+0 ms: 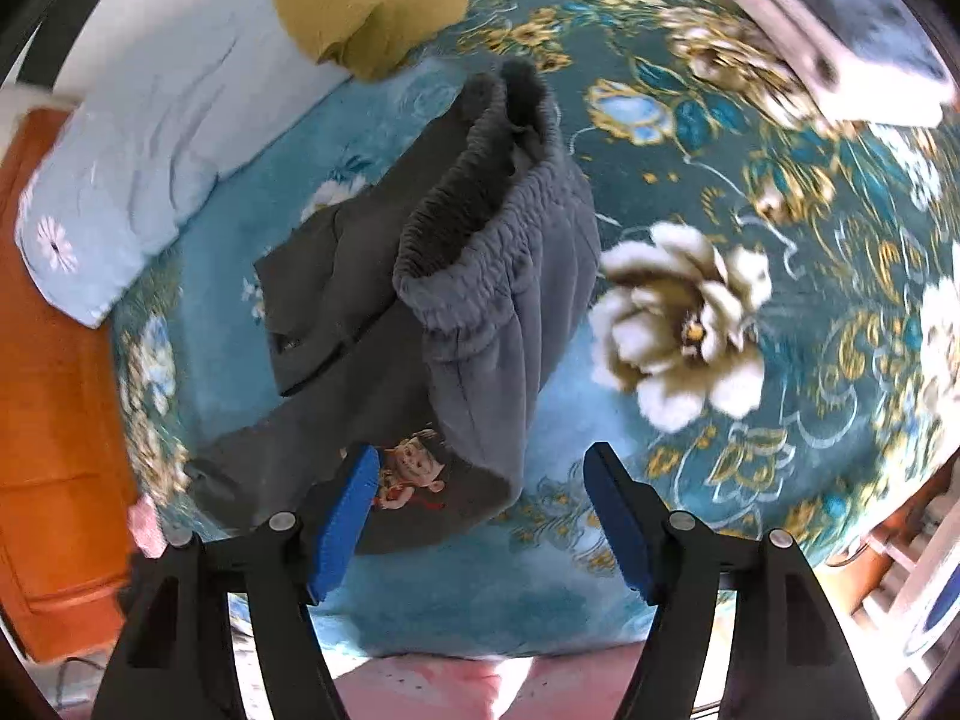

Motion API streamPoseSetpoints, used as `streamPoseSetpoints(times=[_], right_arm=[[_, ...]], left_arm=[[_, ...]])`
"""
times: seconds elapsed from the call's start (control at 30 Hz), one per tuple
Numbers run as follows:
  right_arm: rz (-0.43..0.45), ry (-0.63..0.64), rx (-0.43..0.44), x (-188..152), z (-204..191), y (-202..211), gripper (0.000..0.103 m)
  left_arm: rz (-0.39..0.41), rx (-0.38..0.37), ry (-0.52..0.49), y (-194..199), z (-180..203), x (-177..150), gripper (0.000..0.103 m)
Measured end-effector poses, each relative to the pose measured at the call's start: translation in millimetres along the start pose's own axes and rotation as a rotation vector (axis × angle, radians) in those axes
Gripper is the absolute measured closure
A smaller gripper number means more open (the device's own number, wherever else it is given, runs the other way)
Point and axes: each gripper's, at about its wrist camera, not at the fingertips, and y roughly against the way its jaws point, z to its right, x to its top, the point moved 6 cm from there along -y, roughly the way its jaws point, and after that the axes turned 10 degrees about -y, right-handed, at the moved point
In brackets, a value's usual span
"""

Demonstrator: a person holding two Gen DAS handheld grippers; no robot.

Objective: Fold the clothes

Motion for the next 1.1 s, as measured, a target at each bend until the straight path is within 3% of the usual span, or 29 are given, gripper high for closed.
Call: streamPoseSetpoints(times=[0.17, 0.27, 0.37, 0.53, 0.57, 0.63, 0.7, 0.73, 0.87, 0.97, 1.1], right_arm=[[-0.05, 0.001, 0.013, 27, -6, -29, 0.031], [-0.072, 0.01, 0.024, 44, -14, -44, 0.031], [-0.093, 0.021, 0.031, 57, -14, -55, 0.031], [-0.126, 0.042, 0.039, 75, -10, -70, 0.031], [-0.132, 0.046, 0.041, 78, -9, -73, 0.034], [-0.131, 0.059, 0.069, 81, -1, -68, 0.051], [-0.123, 0.093, 0.074, 84, 11, -60, 0.077], [-0.119, 0.109, 0.076, 86, 16, -57, 0.082], [-0.081, 0.079, 0.147, 88, 55, -30, 0.086], [-0.041, -0.032, 0.214, 89, 102, -10, 0.087], [-0.035, -0.167, 0.158, 83, 174, -15, 0.087]], left_arm=[[0.131, -0.044, -0.104, 59, 34, -17, 0.096], [0.212, -0.041, -0.137, 88, 60, -28, 0.087], [0.28, -0.027, -0.151, 109, 63, -52, 0.078], [0.353, -0.002, -0.187, 130, 57, -95, 0.077], [0.357, 0.006, -0.194, 129, 57, -103, 0.077], [0.349, 0.02, -0.203, 124, 58, -117, 0.077], [0.336, 0.037, -0.217, 123, 63, -128, 0.077], [0.333, 0.044, -0.229, 122, 67, -133, 0.077], [0.319, 0.06, -0.282, 116, 84, -145, 0.077], [0.305, 0.075, -0.327, 113, 97, -151, 0.077], [0.275, 0.093, -0.386, 103, 118, -153, 0.077]])
